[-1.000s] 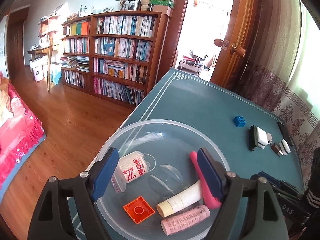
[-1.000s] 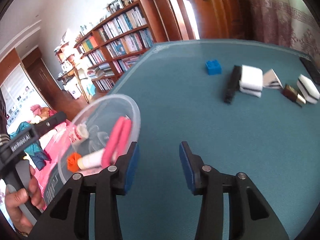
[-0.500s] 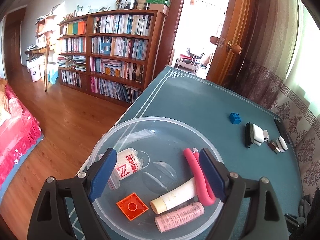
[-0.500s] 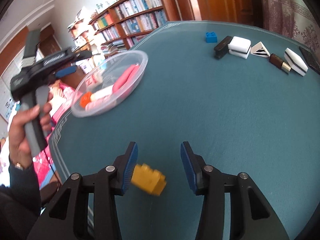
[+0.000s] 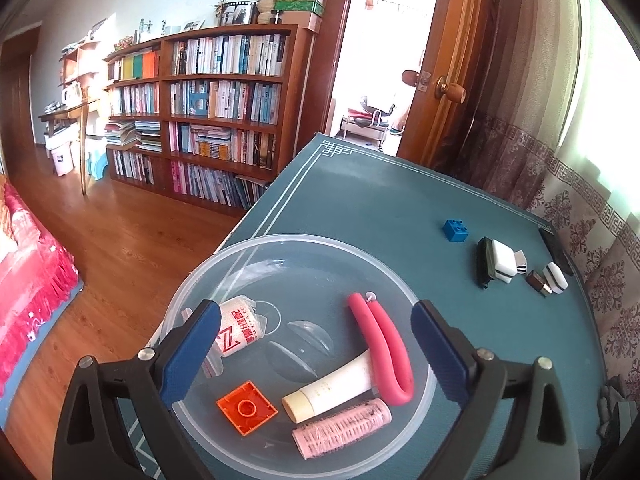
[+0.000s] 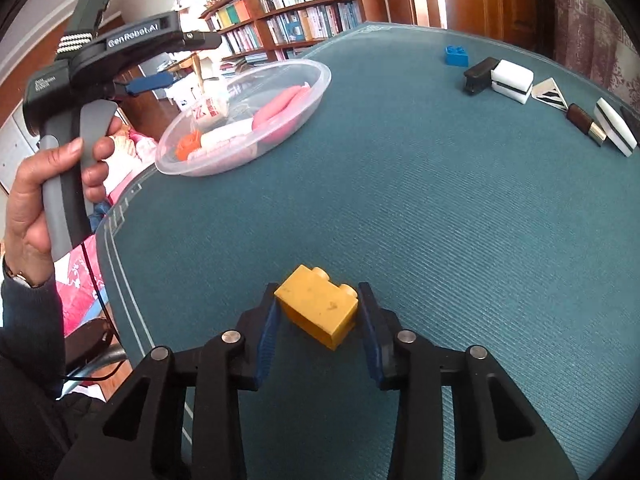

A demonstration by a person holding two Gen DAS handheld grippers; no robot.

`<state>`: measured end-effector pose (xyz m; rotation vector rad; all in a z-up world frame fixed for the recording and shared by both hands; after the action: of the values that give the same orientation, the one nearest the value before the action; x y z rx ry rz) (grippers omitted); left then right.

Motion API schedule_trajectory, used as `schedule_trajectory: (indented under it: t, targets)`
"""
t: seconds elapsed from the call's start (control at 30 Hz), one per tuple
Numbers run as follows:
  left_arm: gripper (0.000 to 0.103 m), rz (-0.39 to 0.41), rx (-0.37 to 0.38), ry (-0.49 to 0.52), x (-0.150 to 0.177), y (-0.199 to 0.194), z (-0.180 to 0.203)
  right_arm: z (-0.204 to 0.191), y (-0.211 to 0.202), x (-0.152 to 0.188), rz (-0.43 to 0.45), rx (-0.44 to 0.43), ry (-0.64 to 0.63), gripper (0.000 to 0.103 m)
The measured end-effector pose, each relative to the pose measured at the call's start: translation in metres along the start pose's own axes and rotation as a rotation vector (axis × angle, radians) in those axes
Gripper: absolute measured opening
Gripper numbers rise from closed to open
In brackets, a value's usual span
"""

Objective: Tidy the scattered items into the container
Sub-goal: 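Carry the yellow brick over the bowl with the right tool and release it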

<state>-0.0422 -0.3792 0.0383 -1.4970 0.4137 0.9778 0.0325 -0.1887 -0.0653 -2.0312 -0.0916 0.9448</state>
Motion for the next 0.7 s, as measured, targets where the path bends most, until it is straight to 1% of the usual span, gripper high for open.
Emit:
schedule_trajectory:
  t: [0.13,0.27,0.37,0.5,0.57,0.6,0.63,0.7]
  targets:
    - [0.098,-0.006,-0.004,-0.007,0.000,0.003,-0.003,-0.009,-0.005,-0.030,0.066,-0.021,-0.009,0.039]
    - [0.098,0.000,-0.007,-0.011,-0.002,0.001,-0.006,-0.028,-0.001,-0.077,0.147,-0.057,-0.039,0.039]
    - [0.098,0.012,-0.011,-0.024,-0.007,-0.004,-0.012,-0.046,0.010,-0.111,0.187,-0.079,-0.070,0.039]
    - [0.098,0.041,-0.021,-0.065,-0.017,-0.014,-0.027,-0.062,0.035,-0.142,0.204,-0.088,-0.084,0.040]
    - [0.098,0.054,-0.027,-0.087,-0.021,-0.018,-0.035,-0.065,0.050,-0.153,0.202,-0.075,-0.070,0.040]
    - [0.098,0.058,-0.031,-0.097,-0.023,-0.020,-0.039,-0.066,0.055,-0.156,0.198,-0.080,-0.068,0.042]
    - [0.098,0.061,-0.034,-0.106,-0.024,-0.020,-0.043,-0.067,0.061,-0.159,0.192,-0.087,-0.064,0.050]
    - [0.098,0.060,-0.039,-0.122,-0.024,-0.019,-0.048,-0.066,0.068,-0.160,0.183,-0.092,-0.041,0.057]
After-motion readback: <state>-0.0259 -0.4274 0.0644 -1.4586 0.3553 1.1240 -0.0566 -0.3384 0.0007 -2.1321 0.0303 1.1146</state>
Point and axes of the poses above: each gripper's, at about its wrist camera, not at the fingertips, and y roughly the way its jaws point, z to its right, x to its underside, the point moved 10 cm from there along y, roughly the way its jaws point, and after that the axes turned 7 degrees about -x, right-handed, at the moved point
